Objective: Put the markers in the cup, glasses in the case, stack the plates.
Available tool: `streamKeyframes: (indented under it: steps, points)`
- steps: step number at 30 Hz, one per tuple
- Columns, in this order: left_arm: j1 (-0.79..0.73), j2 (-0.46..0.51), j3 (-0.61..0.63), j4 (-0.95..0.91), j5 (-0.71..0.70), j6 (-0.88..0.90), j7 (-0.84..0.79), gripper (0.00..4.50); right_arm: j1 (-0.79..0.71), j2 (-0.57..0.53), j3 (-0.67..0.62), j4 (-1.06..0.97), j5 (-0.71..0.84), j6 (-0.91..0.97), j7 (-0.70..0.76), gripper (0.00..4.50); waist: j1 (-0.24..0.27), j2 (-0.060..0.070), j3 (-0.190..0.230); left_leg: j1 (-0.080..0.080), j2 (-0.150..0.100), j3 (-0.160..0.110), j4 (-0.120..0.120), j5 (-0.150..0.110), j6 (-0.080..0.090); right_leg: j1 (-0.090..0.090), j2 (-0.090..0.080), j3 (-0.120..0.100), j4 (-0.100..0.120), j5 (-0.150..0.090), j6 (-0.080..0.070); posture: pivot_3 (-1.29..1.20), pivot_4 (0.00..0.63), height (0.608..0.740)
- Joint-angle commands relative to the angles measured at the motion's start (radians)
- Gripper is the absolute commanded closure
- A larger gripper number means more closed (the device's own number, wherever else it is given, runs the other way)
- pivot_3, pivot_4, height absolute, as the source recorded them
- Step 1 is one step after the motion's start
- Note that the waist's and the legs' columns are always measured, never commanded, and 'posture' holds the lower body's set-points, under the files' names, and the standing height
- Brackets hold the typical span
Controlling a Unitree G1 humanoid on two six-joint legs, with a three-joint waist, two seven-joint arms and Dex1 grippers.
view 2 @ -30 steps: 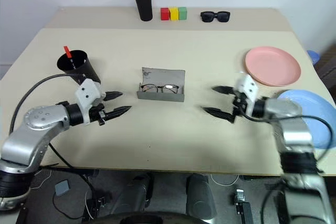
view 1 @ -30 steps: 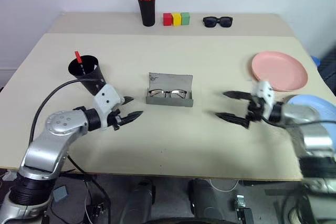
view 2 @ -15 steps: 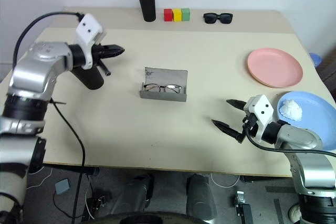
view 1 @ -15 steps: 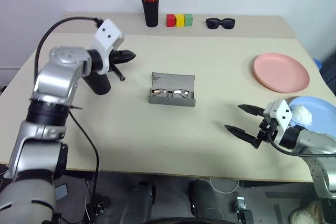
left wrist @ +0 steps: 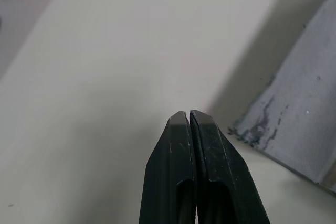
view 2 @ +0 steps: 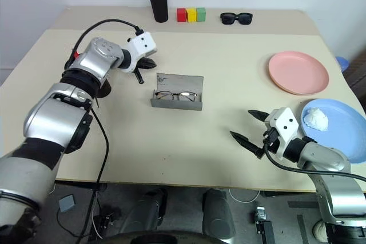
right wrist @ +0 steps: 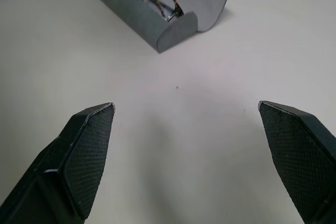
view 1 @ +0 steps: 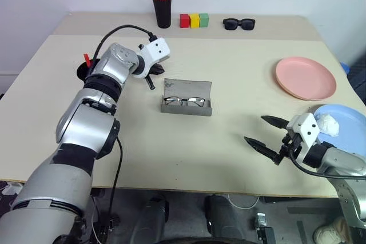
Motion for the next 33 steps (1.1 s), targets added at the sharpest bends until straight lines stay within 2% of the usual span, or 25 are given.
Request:
streamKeyframes:
  steps: [1,6,18,24,27,30,33]
  points:
    - [-0.056,-0.026,0.007,0.033,0.045,-0.060,0.019,4.48,-0.028,0.005,0.010,-0.061,0.018,0.008,-0.029,0.00,0.000,0.000,0.000,0.000,0.000,0.000,0.000,0.000,0.000,0.000,0.000,0.000,0.000,0.000,0.000,0.00,0.150,0.740]
    - [-0.056,-0.056,0.023,0.054,0.067,-0.104,-0.020,4.48,-0.044,0.003,0.025,-0.066,0.019,0.015,-0.049,0.00,-0.002,0.000,0.000,0.000,0.000,0.000,0.000,0.000,0.000,0.000,0.000,0.000,0.000,0.000,0.000,0.00,0.150,0.740]
    - [0.011,-0.013,0.072,-0.036,0.016,-0.131,-0.435,4.48,-0.079,0.002,0.047,0.080,-0.011,-0.095,0.000,0.00,-0.003,0.000,0.000,0.001,0.000,0.000,0.000,0.000,0.000,0.000,0.000,0.000,0.001,0.000,0.000,0.00,0.150,0.740]
    - [0.064,0.031,0.077,-0.167,-0.010,-0.094,-0.587,4.48,-0.079,0.002,0.051,0.130,-0.014,-0.144,0.020,0.00,-0.007,0.001,0.000,0.002,0.000,0.000,0.000,0.000,0.000,0.001,0.000,0.000,0.003,0.000,0.000,0.00,0.150,0.740]
    - [0.177,0.064,0.056,-0.368,-0.031,-0.014,-0.687,4.48,-0.079,0.021,0.026,0.154,0.001,-0.125,-0.014,0.00,-0.011,0.001,0.000,0.002,0.000,0.000,0.000,0.000,0.000,0.000,0.000,0.000,0.003,0.000,0.000,0.00,0.150,0.740]
    - [0.296,0.101,0.023,-0.532,-0.007,0.012,-0.696,4.48,-0.077,0.034,-0.012,0.159,0.007,-0.102,-0.070,0.00,-0.010,0.002,-0.001,0.002,0.000,-0.001,0.000,0.000,0.000,0.000,0.000,0.000,0.004,0.000,0.000,0.00,0.150,0.740]
    - [0.356,0.110,0.042,-0.636,-0.019,0.048,-0.633,4.48,-0.063,0.042,-0.069,0.145,0.007,-0.084,-0.133,0.00,-0.004,0.003,-0.002,0.003,0.000,-0.001,0.000,0.000,0.000,0.002,0.000,0.000,0.004,0.000,-0.001,0.00,0.150,0.740]
